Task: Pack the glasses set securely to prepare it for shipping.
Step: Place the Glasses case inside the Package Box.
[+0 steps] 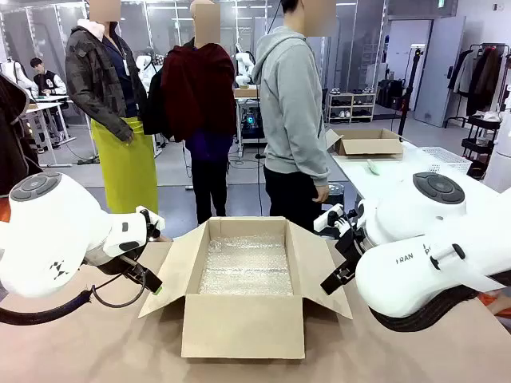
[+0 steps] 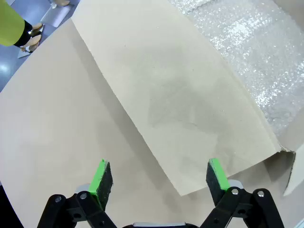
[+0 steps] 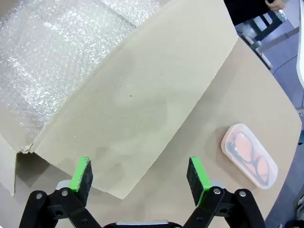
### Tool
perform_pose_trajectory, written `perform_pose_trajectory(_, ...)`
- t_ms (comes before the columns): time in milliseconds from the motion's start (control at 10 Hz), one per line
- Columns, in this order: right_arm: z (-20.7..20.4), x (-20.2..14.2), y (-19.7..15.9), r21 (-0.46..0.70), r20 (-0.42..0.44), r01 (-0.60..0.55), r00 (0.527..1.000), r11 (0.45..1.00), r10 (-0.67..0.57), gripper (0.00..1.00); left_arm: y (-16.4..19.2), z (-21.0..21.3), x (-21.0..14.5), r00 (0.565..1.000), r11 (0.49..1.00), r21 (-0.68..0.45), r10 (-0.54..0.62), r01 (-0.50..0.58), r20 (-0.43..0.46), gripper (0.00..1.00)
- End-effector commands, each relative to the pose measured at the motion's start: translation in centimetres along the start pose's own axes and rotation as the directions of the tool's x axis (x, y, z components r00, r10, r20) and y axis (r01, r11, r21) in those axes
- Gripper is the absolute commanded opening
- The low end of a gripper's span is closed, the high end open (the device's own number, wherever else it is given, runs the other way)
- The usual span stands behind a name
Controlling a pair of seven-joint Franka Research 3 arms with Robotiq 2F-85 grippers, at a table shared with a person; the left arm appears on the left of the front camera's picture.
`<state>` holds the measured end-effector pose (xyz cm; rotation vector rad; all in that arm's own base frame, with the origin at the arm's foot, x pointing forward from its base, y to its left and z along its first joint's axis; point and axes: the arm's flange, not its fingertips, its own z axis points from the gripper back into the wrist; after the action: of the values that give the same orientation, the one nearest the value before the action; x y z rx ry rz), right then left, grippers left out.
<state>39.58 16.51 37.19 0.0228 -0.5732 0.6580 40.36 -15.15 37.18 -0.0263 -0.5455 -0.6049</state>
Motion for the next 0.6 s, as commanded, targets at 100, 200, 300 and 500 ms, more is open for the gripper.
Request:
perform_pose_trajectory(100, 0.00, 0.00, 0.00, 0.000, 0.000, 0.000, 1.000, 1.000, 0.000, 1.00, -0.01, 0.00, 0.00, 1.000, 1.000, 0.000, 0.000, 0.000, 0.000, 1.00)
perform_pose_trajectory(200, 0.00, 0.00, 0.00, 0.000, 0.000, 0.000, 1.000, 1.000, 0.000, 1.00, -0.01, 0.00, 0.00, 1.000, 1.000, 0.000, 0.000, 0.000, 0.000, 1.00)
perform_pose_trajectory(300, 0.00, 0.00, 0.00, 0.000, 0.000, 0.000, 1.000, 1.000, 0.000, 1.00, -0.01, 0.00, 0.00, 1.000, 1.000, 0.000, 0.000, 0.000, 0.000, 1.00)
perform_pose_trajectory(500, 0.00, 0.00, 0.00, 0.000, 0.000, 0.000, 1.000, 1.000, 0.000, 1.00, -0.01, 0.00, 0.00, 1.000, 1.000, 0.000, 0.000, 0.000, 0.000, 1.00)
